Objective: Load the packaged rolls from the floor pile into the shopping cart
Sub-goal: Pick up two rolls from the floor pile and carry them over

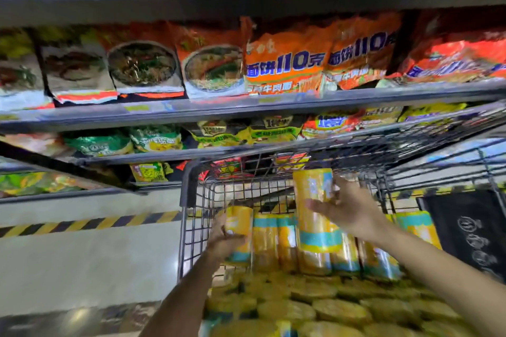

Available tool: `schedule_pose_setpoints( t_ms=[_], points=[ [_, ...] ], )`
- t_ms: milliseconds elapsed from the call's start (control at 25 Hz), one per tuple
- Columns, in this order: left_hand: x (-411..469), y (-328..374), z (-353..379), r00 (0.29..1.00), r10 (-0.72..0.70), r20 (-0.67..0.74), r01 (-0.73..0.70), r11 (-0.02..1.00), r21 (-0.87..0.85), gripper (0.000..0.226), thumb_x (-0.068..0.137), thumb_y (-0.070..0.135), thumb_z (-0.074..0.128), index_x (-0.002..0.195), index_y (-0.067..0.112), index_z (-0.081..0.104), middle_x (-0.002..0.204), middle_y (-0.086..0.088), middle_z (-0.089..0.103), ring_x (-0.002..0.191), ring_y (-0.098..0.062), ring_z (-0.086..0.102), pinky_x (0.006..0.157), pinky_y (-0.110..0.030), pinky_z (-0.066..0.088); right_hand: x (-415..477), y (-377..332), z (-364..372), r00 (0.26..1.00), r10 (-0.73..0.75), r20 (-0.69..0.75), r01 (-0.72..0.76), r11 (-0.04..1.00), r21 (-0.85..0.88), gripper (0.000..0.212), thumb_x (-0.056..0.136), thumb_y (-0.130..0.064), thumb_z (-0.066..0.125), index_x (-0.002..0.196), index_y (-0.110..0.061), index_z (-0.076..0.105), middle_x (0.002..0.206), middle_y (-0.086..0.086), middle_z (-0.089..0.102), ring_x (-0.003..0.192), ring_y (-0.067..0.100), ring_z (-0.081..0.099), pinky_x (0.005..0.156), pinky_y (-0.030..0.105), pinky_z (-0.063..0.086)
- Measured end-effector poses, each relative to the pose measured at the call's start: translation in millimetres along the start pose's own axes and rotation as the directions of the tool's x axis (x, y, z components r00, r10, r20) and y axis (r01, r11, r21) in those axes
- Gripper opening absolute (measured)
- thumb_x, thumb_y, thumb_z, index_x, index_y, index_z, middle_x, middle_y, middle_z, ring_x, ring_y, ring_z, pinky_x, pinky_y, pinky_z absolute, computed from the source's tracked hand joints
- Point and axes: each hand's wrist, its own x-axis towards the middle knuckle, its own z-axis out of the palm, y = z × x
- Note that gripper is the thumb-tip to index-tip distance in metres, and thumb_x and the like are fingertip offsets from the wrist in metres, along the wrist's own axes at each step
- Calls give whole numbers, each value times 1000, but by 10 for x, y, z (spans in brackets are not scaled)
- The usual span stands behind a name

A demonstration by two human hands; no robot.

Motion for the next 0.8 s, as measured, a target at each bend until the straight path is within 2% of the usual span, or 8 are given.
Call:
schedule_pose_setpoints(
  t_ms=[120,200,280,360,480,560,680,800],
  points=[
    [-72,71,15,997,-49,61,43,995,91,32,72,-8,75,88,8,53,48,6,62,42,3,57,42,-11,44,12,57,72,999,32,43,-35,997,66,46,78,-49,70,84,-8,49,74,8,59,71,24,58,62,34,38],
    [-107,113,3,984,-138,112,102,955,278,37,83,-6,66,74,19,41,39,13,56,38,9,52,44,-7,42,51,101,146,997,46,68,-54,990,127,48,76,-48,73,86,-7,49,77,9,62,72,25,61,63,33,41],
    [-128,128,20,990,-126,63,89,906,413,27,83,-6,65,95,10,47,79,-6,71,70,2,67,66,-14,50,66,121,199,996,55,74,-65,989,135,48,75,-48,74,82,-9,47,75,9,60,72,27,60,63,34,41],
    [-252,269,36,983,-180,22,150,875,461,64,85,15,70,134,1,32,125,-16,56,114,-24,58,92,-31,47,48,133,230,996,57,64,-65,990,127,46,75,-48,74,80,-11,47,71,4,55,72,25,56,62,33,37],
    [-476,541,28,1000,-15,1,11,835,551,105,78,40,74,149,7,5,124,-12,58,112,-29,57,91,-38,49,31,83,245,993,102,65,-108,988,112,46,76,-49,73,91,-11,52,85,2,59,84,24,59,65,30,39],
    [-646,743,14,993,120,20,-110,809,578,109,77,46,72,152,11,1,144,-11,44,123,-27,51,96,-34,45,57,63,298,985,153,75,-160,983,92,49,76,-52,71,93,-12,49,98,4,62,94,24,59,67,29,41],
    [-883,999,-12,935,351,47,-266,608,749,102,83,57,59,152,13,-2,160,-2,-1,147,-19,6,115,-30,21,105,32,412,975,193,112,-199,979,46,56,78,-54,69,105,-10,48,108,7,63,97,26,59,66,28,42],
    [-1104,1190,-74,866,491,99,-319,389,864,102,86,64,47,146,16,-18,155,1,-22,142,-15,-25,119,-31,-7,135,24,563,975,202,95,-202,979,-8,74,77,-56,69,126,-6,46,119,11,60,107,29,59,72,30,46]
  ],
)
